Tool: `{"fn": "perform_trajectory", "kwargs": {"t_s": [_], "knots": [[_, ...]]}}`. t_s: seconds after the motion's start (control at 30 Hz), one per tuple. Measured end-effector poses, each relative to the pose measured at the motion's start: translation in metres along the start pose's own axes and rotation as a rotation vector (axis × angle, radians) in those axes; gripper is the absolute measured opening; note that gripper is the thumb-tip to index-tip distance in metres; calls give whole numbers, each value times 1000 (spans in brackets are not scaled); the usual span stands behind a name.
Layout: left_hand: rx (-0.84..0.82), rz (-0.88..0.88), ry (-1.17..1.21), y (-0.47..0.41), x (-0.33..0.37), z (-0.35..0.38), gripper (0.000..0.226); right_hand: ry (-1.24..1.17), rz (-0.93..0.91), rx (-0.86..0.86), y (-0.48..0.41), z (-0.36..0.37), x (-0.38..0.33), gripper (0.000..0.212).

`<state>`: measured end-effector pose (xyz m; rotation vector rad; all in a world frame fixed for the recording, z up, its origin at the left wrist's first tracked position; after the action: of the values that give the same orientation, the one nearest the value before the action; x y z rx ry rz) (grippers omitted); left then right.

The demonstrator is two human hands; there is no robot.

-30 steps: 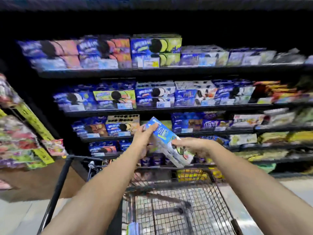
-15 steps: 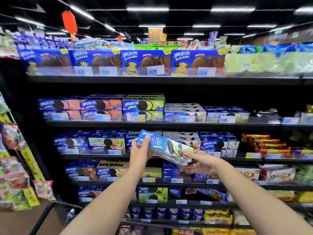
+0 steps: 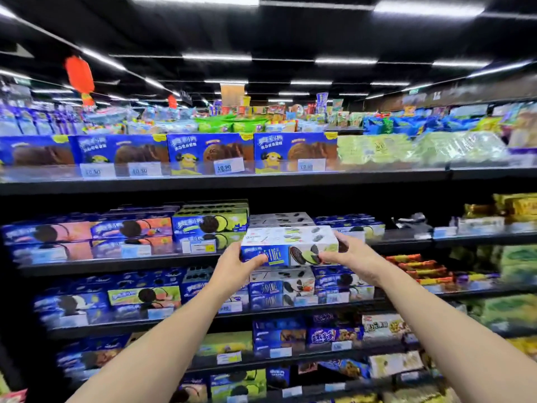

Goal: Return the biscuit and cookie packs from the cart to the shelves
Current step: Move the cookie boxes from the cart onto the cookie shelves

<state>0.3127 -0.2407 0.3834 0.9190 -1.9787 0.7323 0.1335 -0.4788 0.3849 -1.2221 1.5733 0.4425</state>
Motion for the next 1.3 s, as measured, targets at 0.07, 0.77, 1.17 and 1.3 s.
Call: {"fn": "perform_trajectory", "kwargs": {"t_s": [0.07,0.77,1.17,1.3], "knots": [[-14,-8,15,-12,11,6,32,19,-11,-30,-13,-12,0,109],[277,-185,-476,-120,47,31,50,501,-97,-333,-178,-45,50,131],[550,210,-1019,-100,74,50,48,632,-57,-354,-188,-21,47,117],[501,174,-973,-101,71,45,52,701,-79,-255,-179,-23,42,106]]}}
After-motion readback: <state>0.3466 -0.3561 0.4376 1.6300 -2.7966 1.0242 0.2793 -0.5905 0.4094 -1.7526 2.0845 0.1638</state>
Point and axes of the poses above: each hand's wrist, its own y-axis away from the middle knuckle, its own z-axis out of the palm, x = y × z, the point moved 10 cm from there along -y, towards the middle knuckle, and after that the axes turned 11 degrees about -z, right-handed, at the moved point
